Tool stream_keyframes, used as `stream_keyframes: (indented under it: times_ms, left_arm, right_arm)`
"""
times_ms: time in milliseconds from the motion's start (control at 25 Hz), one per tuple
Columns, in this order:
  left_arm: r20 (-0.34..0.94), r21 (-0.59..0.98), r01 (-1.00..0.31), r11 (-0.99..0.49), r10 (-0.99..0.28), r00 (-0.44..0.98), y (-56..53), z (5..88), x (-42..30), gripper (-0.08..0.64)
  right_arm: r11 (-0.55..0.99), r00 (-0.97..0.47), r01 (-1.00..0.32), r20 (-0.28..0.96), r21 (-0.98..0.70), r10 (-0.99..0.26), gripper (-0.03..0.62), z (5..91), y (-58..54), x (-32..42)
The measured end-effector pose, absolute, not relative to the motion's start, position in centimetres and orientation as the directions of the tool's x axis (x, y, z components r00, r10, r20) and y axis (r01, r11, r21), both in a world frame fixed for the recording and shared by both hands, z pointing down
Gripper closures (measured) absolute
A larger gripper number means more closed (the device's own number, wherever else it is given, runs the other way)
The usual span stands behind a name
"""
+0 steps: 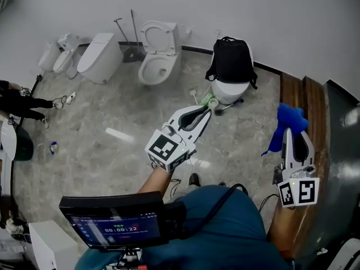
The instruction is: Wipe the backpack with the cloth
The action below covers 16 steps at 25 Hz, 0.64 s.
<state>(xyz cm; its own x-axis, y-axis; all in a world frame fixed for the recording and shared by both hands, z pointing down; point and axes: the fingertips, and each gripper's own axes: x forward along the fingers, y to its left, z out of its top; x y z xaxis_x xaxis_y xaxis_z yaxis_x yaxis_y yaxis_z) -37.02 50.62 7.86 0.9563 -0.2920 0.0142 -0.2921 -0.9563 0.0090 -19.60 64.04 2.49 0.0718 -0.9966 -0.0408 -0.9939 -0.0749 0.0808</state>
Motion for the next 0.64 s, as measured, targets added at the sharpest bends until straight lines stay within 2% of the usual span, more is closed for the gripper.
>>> stream_keyframes:
  times_ms: [640]
  left_arm:
    - [0.015,0.0,-0.299,-0.954,-0.299,0.954,52.8,7.8,-36.9,0.518]
  right_arm:
    - [-0.069,0.065,-0.995,-0.041,0.079,-0.997,0.532,2.9,66.1,-19.3]
